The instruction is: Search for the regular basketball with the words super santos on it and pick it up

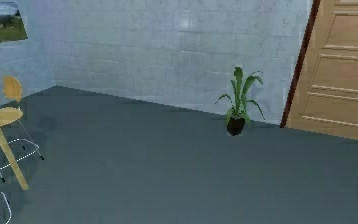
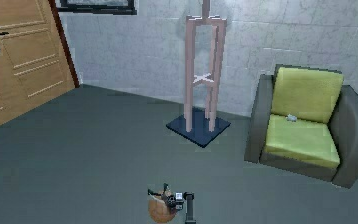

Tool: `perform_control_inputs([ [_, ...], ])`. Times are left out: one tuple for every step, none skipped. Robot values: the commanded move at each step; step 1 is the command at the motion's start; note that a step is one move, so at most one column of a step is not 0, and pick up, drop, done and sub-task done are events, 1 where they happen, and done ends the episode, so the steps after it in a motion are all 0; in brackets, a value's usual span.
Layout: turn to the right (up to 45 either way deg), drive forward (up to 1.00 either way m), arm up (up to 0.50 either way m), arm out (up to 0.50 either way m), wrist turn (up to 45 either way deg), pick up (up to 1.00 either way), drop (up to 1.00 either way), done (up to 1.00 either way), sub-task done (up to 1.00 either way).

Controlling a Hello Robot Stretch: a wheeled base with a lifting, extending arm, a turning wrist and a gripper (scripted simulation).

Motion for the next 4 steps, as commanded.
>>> perform_control_inputs([
  [0.0, 0.00, -0.30, 0.00, 0.0, 0.00, 0.00, 0.00, 0.00],
  [0.0, 0.00, 0.00, 0.00, 0.0, 1.00, 0.00, 0.00, 0.00],
  [0.0, 0.00, 0.10, 0.00, 0.0, 0.00, 0.00, 0.00, 0.00],
  [0.0, 0.00, 0.00, 0.00, 0.0, 0.00, 0.00, 1.00, 0.00],
])
